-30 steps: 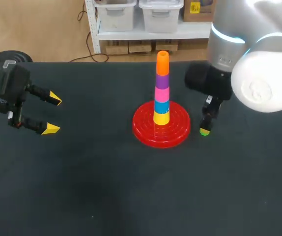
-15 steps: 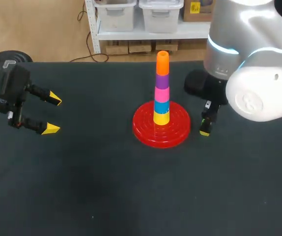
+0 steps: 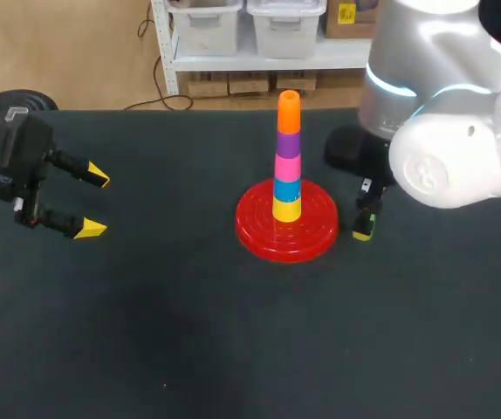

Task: Pick up and stack the cylinders on the red base in this order: pink,purple,orange,green

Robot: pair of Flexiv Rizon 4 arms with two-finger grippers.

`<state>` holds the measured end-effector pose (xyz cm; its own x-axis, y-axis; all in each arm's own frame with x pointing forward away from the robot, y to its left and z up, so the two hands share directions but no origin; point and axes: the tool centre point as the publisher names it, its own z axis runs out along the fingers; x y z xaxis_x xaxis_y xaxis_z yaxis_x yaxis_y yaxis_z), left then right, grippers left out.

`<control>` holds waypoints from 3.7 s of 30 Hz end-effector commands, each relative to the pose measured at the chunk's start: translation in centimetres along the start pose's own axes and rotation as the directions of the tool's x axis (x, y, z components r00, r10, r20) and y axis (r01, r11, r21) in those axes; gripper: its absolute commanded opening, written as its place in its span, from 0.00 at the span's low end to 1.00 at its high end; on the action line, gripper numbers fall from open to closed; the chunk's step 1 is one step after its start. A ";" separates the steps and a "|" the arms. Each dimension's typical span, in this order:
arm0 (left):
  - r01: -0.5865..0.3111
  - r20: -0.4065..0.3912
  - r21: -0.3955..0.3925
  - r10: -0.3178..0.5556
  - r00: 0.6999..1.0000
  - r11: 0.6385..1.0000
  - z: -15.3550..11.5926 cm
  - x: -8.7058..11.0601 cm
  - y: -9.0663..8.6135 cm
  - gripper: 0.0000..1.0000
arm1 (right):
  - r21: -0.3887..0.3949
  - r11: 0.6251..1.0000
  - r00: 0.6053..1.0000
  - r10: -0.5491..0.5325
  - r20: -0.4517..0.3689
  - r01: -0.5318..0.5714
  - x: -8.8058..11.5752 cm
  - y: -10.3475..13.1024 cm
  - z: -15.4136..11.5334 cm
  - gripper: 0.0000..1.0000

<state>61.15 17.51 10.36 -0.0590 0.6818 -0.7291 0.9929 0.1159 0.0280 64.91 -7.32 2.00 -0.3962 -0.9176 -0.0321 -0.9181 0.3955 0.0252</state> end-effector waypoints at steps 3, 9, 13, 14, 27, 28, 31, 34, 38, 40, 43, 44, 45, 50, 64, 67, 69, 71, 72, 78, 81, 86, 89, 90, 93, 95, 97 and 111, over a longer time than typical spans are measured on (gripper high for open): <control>-0.003 0.004 -0.002 0.003 1.000 1.000 0.0 0.1 0.0 1.00 | -0.013 1.000 1.000 -0.001 -0.009 0.001 -0.4 -0.2 0.5 1.00; -0.003 0.004 -0.002 0.003 1.000 1.000 0.0 0.1 0.0 1.00 | -0.011 1.000 1.000 0.000 -0.021 0.000 -0.2 -0.1 0.6 1.00; -0.003 0.004 -0.002 0.003 1.000 1.000 0.0 0.1 0.0 1.00 | -0.008 1.000 1.000 0.000 -0.025 0.000 -0.1 -0.1 0.6 1.00; -0.003 0.004 -0.002 0.003 1.000 1.000 0.0 0.1 0.0 1.00 | -0.006 1.000 1.000 0.000 -0.025 0.000 -0.1 -0.1 0.6 1.00; -0.003 0.004 -0.002 0.003 1.000 1.000 0.0 0.1 0.0 1.00 | -0.002 1.000 1.000 0.002 -0.027 -0.002 0.1 0.1 0.7 1.00; -0.003 0.004 -0.002 0.003 1.000 1.000 0.0 0.1 0.0 1.00 | -0.003 1.000 1.000 0.003 -0.026 -0.003 0.1 0.2 0.7 1.00; -0.003 0.004 -0.002 0.003 1.000 1.000 0.0 0.1 0.0 1.00 | -0.006 1.000 1.000 0.005 -0.024 -0.005 0.0 0.3 0.8 0.88; -0.003 0.004 -0.002 0.003 1.000 1.000 0.0 0.1 0.0 1.00 | -0.009 1.000 1.000 0.004 -0.023 -0.004 0.0 0.3 0.9 0.56; -0.003 0.004 -0.002 0.003 1.000 1.000 0.0 0.1 0.0 1.00 | -0.009 1.000 1.000 0.003 -0.023 -0.003 -0.1 0.3 0.9 0.17; -0.003 0.004 -0.002 0.003 1.000 1.000 0.0 0.1 0.0 1.00 | -0.009 1.000 1.000 0.002 -0.024 -0.002 -0.1 0.3 0.9 0.00; -0.003 0.004 -0.002 0.003 1.000 1.000 0.0 0.1 0.0 1.00 | -0.009 1.000 1.000 0.002 -0.024 -0.002 -0.1 0.2 0.9 0.00; -0.003 0.004 -0.002 0.003 1.000 1.000 0.0 0.1 0.0 1.00 | -0.010 1.000 1.000 0.002 -0.024 -0.002 -0.2 0.2 0.9 0.00; -0.003 0.004 -0.002 0.003 1.000 1.000 0.0 0.1 0.0 1.00 | -0.010 1.000 1.000 0.001 -0.024 -0.001 -0.2 0.2 0.9 0.00; -0.003 0.004 -0.002 0.003 1.000 1.000 0.0 0.1 0.0 1.00 | -0.013 1.000 1.000 -0.001 -0.026 0.000 -0.2 0.2 0.9 0.00; -0.003 0.004 -0.002 0.003 1.000 1.000 0.0 0.1 0.0 1.00 | 0.007 0.999 0.999 0.046 -0.015 -0.046 0.9 -0.1 -0.9 0.00; -0.003 0.004 -0.002 0.003 1.000 1.000 0.0 0.1 0.0 1.00 | 0.022 0.998 0.998 0.063 -0.005 -0.063 1.3 -0.1 -2.6 0.00; -0.003 0.004 -0.002 0.003 1.000 1.000 0.0 0.1 0.0 1.00 | 0.025 0.997 0.997 0.077 0.021 -0.078 1.4 0.0 -4.1 0.00; -0.003 0.004 -0.002 0.003 1.000 1.000 0.0 0.1 0.0 1.00 | 0.010 0.996 0.995 0.085 0.045 -0.085 1.3 0.0 -5.8 0.00; -0.003 0.004 -0.002 0.003 1.000 1.000 0.0 0.1 0.0 1.00 | -0.030 0.996 0.994 0.083 0.072 -0.081 1.2 0.2 -6.8 0.00; -0.003 0.004 -0.002 0.003 1.000 1.000 0.0 0.1 0.0 1.00 | -0.052 0.997 0.991 0.059 0.121 -0.053 -0.5 1.0 -13.1 0.00; -0.003 0.004 -0.002 0.003 1.000 1.000 0.0 0.1 0.0 1.00 | -0.027 0.999 0.993 0.025 0.116 -0.022 -1.7 1.5 -16.1 0.00; -0.003 0.004 -0.002 0.003 1.000 1.000 0.0 0.1 0.0 1.00 | -0.006 0.999 0.992 -0.039 0.118 0.040 -4.2 2.8 -21.0 0.00; -0.003 0.004 -0.002 0.003 1.000 1.000 0.0 0.1 0.0 1.00 | 0.042 0.996 0.991 -0.087 0.106 0.082 -5.7 3.6 -23.5 0.00; -0.003 0.004 -0.002 0.003 1.000 1.000 0.0 0.1 0.0 1.00 | 0.051 0.995 0.990 -0.097 0.106 0.092 -6.0 3.7 -24.0 0.00; -0.003 0.004 -0.002 0.003 1.000 1.000 0.0 0.1 0.0 1.00 | 0.066 0.991 0.988 -0.119 0.096 0.113 -6.8 3.9 -24.9 0.00; -0.003 0.004 -0.002 0.003 1.000 1.000 0.0 0.1 0.0 1.00 | 0.074 0.989 0.987 -0.133 0.088 0.127 -7.3 4.1 -25.2 0.00; -0.003 0.004 -0.002 0.003 1.000 1.000 0.0 0.1 0.0 1.00 | 0.083 0.986 0.985 -0.152 0.088 0.144 -7.9 4.3 -25.6 0.00; -0.003 0.004 -0.002 0.003 1.000 1.000 0.0 0.1 0.0 1.00 | 0.092 0.970 0.972 -0.230 0.052 0.225 -11.0 3.9 -26.6 0.00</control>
<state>61.15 17.51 10.36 -0.0590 0.6818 -0.7291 0.9929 0.1159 0.0280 65.25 2.65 28.74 -0.1744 -0.9793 -0.1033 -0.9790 0.1836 -0.0881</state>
